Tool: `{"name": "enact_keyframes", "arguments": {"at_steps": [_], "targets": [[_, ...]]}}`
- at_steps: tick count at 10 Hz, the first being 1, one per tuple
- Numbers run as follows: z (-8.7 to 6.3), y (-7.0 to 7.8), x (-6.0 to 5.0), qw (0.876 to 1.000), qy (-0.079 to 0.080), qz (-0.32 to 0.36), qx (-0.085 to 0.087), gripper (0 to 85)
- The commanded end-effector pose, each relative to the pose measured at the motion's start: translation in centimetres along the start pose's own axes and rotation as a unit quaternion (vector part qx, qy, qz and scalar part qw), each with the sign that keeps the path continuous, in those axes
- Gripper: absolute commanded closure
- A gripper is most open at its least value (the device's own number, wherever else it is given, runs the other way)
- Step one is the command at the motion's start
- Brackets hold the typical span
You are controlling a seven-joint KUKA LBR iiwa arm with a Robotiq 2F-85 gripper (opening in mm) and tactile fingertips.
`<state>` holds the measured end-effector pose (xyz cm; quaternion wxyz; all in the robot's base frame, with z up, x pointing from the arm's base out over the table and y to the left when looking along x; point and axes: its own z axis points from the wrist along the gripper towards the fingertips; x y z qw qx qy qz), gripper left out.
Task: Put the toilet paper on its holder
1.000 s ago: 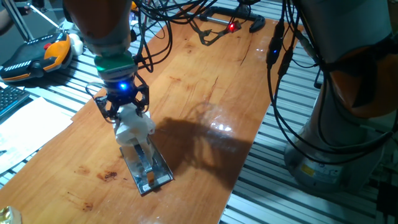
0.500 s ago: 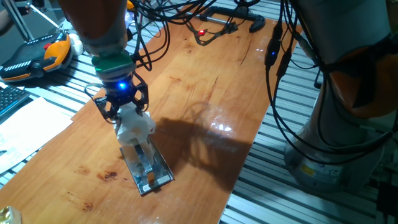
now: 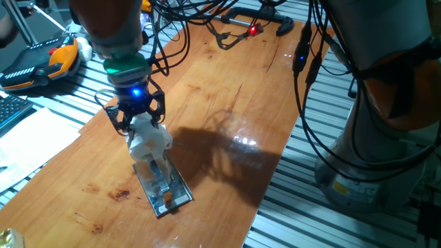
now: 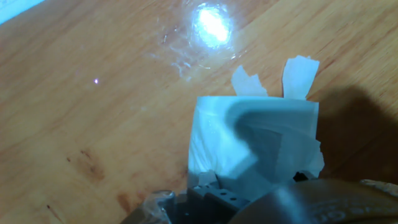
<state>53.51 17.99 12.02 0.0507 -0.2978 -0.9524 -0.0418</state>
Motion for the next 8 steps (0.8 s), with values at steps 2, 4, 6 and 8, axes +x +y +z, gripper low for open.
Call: {"name": "enact_keyframes", "arguments": {"at_steps": [2,4,6,8], "targets": [[-0.08,-0.01,0.15,1.0,-0.001,-0.018,0.012,72.3],[0.08,0.07,0.04,1.0,0.002,-0.024,0.011,72.7],[0.31,0.2,-0.24,1.0,0.002,-0.026,0.01,72.7],[0.36,0.26,-0.23,1.0,0.009,-0.021,-0.002,72.7]]}}
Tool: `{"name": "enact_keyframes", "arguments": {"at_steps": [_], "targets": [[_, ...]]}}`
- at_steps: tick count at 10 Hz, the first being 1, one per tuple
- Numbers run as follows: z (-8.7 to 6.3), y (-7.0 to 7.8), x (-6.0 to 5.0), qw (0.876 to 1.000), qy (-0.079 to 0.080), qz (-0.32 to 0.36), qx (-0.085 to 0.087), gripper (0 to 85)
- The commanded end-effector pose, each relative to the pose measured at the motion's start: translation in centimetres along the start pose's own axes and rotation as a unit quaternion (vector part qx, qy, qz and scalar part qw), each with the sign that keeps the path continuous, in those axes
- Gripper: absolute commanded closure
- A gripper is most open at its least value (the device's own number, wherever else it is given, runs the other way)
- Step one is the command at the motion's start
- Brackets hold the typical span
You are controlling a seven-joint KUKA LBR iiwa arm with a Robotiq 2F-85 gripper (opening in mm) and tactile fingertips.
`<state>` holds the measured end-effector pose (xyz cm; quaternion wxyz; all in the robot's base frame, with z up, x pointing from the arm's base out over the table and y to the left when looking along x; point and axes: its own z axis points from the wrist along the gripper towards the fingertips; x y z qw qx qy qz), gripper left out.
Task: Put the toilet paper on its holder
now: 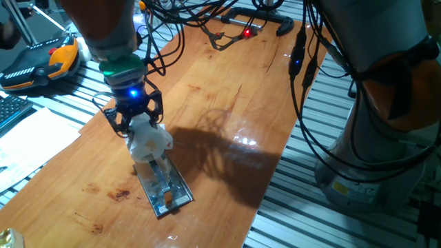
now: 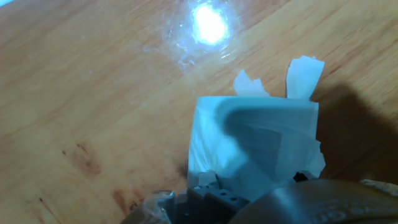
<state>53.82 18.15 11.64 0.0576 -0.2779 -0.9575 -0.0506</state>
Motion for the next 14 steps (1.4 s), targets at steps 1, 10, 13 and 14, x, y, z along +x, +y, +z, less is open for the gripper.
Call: {"name": "enact_keyframes", "arguments": {"at_steps": [1,10,13,14], "targets": [[-0.02,-0.03,-0.01,1.0,0.003,-0.001,-0.002,73.0],[0.08,-0.07,0.08,0.999,-0.015,-0.002,0.028,73.0],[0.08,-0.07,0.08,0.999,-0.003,-0.034,0.023,73.7],[0.08,-0.07,0.08,0.999,0.0,-0.035,0.018,75.0]]}}
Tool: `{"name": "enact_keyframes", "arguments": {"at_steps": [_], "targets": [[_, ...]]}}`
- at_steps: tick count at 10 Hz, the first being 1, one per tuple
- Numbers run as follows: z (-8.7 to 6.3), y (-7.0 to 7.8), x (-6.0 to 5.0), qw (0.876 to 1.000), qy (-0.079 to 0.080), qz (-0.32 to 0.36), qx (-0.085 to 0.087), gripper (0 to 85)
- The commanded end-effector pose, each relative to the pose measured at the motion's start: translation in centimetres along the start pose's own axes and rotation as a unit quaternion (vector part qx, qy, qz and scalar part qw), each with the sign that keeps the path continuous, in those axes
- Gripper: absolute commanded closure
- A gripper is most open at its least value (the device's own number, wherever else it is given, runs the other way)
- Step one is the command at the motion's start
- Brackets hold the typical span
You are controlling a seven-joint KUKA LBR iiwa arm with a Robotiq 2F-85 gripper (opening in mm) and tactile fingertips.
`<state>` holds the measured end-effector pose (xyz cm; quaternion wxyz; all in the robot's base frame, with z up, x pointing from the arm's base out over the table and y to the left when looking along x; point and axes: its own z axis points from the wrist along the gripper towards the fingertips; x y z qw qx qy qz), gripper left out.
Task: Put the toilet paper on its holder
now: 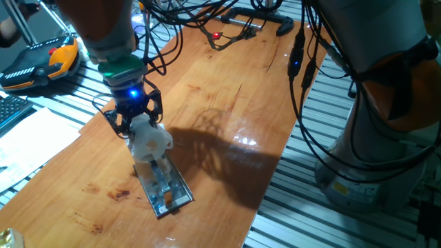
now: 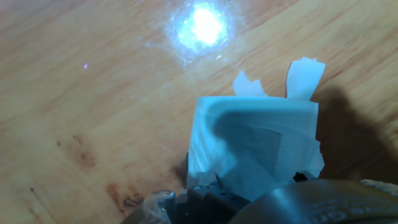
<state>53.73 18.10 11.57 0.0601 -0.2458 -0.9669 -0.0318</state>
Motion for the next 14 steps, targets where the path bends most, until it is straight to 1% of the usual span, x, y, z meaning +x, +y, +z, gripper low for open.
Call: {"name": "enact_keyframes", "arguments": {"at_steps": [1,2,3,5,9,10,11,14], "targets": [[0.0,0.0,0.0,1.0,-0.002,0.003,0.003,75.0],[0.0,0.0,0.0,1.0,-0.001,0.004,0.003,74.7],[-0.1,0.2,-0.2,1.0,0.005,0.011,-0.002,74.7],[-0.6,0.8,-0.6,1.0,0.008,0.019,-0.004,74.7],[-0.8,1.4,0.1,1.0,0.009,0.026,-0.002,74.7],[-0.7,1.5,0.3,1.0,0.008,0.025,-0.002,74.7],[-0.4,1.5,0.6,1.0,0.002,0.021,0.002,74.7],[-0.2,1.5,0.7,1.0,0.001,0.021,0.001,74.3]]}}
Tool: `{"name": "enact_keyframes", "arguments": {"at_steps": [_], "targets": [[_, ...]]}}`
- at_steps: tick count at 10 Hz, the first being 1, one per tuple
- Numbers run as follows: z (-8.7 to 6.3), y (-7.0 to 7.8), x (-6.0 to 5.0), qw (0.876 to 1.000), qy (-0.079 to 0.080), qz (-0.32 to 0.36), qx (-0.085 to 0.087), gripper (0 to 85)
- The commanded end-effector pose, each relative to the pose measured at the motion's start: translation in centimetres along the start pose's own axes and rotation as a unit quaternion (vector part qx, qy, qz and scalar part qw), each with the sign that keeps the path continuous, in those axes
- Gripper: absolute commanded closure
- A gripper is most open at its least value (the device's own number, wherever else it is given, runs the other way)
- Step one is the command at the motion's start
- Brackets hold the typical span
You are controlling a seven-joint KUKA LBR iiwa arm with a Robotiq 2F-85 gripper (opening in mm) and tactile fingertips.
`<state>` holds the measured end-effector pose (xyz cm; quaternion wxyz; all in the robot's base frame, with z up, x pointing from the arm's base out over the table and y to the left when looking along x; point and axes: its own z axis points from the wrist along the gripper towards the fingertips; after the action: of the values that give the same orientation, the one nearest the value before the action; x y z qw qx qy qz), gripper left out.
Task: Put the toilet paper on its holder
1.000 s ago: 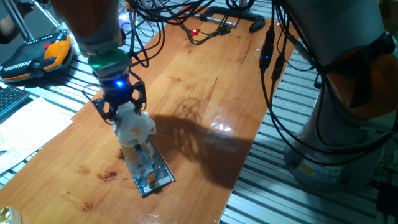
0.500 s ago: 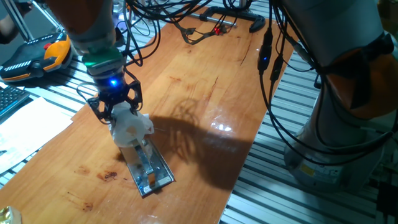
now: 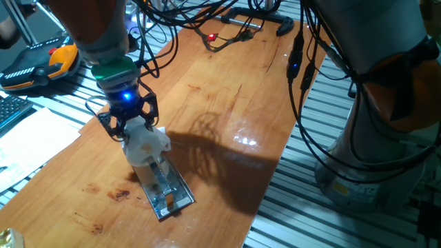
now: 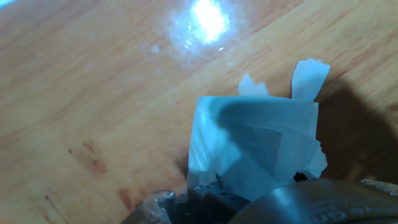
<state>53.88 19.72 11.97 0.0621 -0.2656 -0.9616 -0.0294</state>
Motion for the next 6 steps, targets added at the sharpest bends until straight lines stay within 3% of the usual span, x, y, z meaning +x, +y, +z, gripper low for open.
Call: {"name": "enact_keyframes", "arguments": {"at_steps": [1,4,6], "targets": [[-0.03,-0.04,0.04,1.0,-0.002,-0.003,0.004,74.3],[-0.03,-0.26,-0.62,1.0,-0.004,-0.011,0.006,74.0],[0.21,-0.22,-0.18,1.0,-0.004,-0.008,0.004,74.0]]}}
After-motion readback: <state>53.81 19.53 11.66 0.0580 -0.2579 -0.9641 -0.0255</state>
